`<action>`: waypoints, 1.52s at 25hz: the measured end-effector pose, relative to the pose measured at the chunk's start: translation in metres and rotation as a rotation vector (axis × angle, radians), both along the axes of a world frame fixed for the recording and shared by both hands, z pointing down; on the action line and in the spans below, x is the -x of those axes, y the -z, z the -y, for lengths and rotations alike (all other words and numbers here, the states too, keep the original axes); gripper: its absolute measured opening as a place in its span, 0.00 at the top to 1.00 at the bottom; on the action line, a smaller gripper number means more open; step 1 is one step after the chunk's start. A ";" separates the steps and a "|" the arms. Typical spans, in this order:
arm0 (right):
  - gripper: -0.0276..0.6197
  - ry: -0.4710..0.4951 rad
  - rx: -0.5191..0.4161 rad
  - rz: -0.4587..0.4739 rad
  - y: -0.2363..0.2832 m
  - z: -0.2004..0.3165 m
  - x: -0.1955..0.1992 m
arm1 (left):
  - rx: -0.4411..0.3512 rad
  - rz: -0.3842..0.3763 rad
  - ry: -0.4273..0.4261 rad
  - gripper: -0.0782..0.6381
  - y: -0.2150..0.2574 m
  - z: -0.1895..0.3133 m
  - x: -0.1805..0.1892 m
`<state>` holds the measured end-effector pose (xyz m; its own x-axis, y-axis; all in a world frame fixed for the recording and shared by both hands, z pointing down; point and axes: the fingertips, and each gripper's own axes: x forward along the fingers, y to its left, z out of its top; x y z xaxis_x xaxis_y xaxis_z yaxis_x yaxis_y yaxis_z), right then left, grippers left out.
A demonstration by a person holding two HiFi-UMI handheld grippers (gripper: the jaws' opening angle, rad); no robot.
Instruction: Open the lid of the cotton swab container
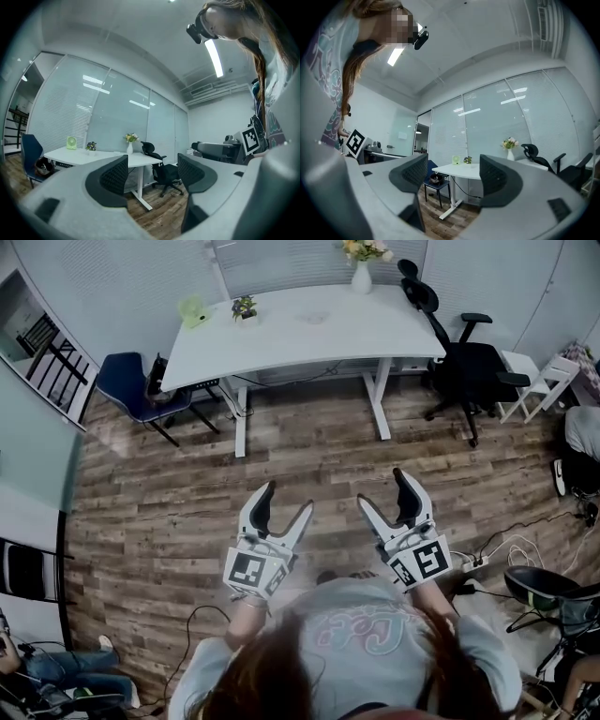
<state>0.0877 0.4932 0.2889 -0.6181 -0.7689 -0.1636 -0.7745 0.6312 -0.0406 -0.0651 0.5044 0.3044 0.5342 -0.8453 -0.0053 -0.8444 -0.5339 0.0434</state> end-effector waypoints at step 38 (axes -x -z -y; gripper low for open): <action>0.45 0.013 0.027 0.005 -0.006 0.172 0.001 | -0.041 0.029 0.046 0.47 0.008 0.164 0.007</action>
<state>0.0871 0.3214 0.2947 -0.6270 -0.7652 -0.1462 -0.7662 0.6396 -0.0620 -0.0722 0.3409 0.2961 0.4949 -0.8685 -0.0256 -0.8689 -0.4951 -0.0023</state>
